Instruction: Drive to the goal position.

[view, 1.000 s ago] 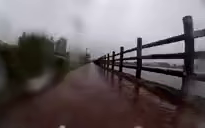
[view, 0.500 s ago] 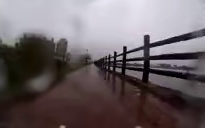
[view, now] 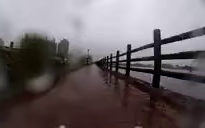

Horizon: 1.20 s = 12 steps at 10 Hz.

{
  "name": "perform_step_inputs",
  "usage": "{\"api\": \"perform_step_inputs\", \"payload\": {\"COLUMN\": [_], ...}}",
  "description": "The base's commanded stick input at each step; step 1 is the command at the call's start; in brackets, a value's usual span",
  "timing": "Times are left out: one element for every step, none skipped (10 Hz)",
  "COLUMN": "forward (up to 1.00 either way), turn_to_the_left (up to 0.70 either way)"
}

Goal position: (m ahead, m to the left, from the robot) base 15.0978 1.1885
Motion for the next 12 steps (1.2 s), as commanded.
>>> {"api": "perform_step_inputs", "payload": {"forward": [1.00, 1.00, 1.00, 1.00, 1.00, 1.00, 1.00, 1.00, 1.00, 1.00, 1.00, 1.00], "turn_to_the_left": [0.32, 0.39, 0.32, 0.15, 0.00, 0.00, 0.00, 0.00, 0.00, 0.00, 0.00, 0.00]}}
